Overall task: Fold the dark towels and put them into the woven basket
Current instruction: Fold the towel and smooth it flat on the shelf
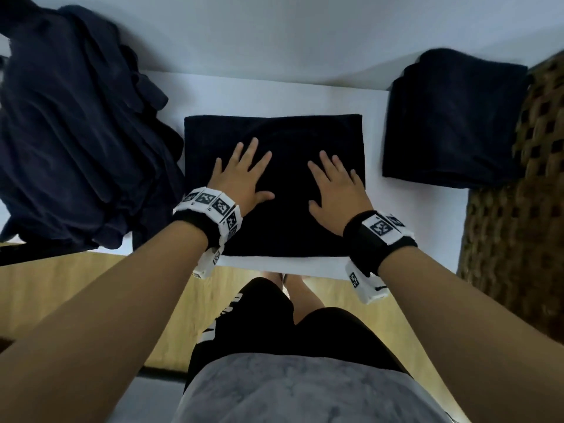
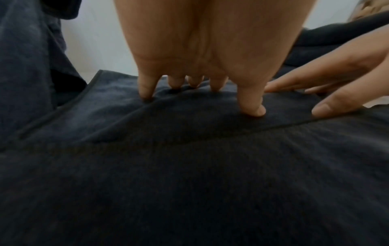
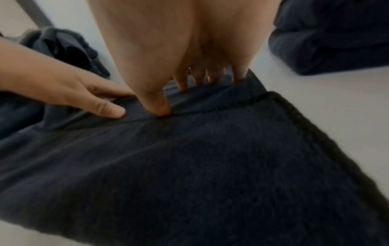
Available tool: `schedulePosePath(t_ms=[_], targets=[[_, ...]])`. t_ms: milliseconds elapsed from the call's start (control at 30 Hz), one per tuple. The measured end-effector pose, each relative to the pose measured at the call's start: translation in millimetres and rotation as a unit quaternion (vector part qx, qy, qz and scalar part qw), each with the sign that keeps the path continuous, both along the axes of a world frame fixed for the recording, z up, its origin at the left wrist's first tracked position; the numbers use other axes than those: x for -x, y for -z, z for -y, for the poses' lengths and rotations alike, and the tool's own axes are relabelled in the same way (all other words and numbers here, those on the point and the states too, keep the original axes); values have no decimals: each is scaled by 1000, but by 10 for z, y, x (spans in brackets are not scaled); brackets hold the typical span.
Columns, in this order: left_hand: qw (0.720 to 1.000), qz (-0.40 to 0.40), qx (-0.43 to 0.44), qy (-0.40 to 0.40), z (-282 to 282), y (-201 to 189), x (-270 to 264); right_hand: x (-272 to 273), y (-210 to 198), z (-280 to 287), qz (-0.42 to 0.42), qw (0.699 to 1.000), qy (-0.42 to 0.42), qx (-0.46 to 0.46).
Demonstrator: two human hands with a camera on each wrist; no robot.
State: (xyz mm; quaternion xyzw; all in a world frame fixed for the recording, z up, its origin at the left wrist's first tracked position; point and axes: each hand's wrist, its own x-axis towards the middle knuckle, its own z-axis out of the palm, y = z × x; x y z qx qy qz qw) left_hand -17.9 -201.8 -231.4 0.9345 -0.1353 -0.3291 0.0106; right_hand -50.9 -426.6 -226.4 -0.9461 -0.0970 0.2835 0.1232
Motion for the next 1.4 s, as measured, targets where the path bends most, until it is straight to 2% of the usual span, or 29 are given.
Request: schedulePosePath(t_ms=[100,200,300,367,433,467,533,633,733,833,967,1067,1167,1233,1300,1400], targets=[[1000,23,7,5,-64,5,230,231,-18,109,-4,1000,15,8],[999,31,7,-34,-209,-1,446,390,-70,161,-11,999,25,20],[996,32,3,-78,-307,-46,513,490,-167,99,42,998,39,-42],[994,68,45,-75,-311,-116,523,566,-221,22,66,994,41,-82],[987,103,118,-40,-302,-185,564,642,-239,-41,44,997,27,-62],[986,98,137,-13,-301,-209,597,667,-234,-65,23,999,24,-40],[992,48,110,30,-318,-216,667,679,-209,-84,-8,1000,26,1],[999,-7,32,36,-374,-180,680,637,-191,-76,-41,998,27,26],[997,-54,14,45,-424,-178,621,552,-209,-41,-92,995,9,25],[989,-87,100,-59,-515,-277,486,383,-306,19,-129,990,50,-21],[961,24,208,-183,-645,-475,160,-8,-476,137,-52,986,135,-83],[944,90,205,-242,-689,-528,-58,-291,-520,221,-17,989,130,-65],[950,50,159,-264,-706,-414,-124,-465,-452,303,-60,993,97,27],[946,16,139,-291,-684,-339,-90,-516,-408,341,-76,992,96,37],[927,28,164,-337,-677,-308,-68,-541,-405,360,-54,991,119,-4],[860,88,278,-418,-666,-391,-92,-613,-440,413,2,983,174,-49]])
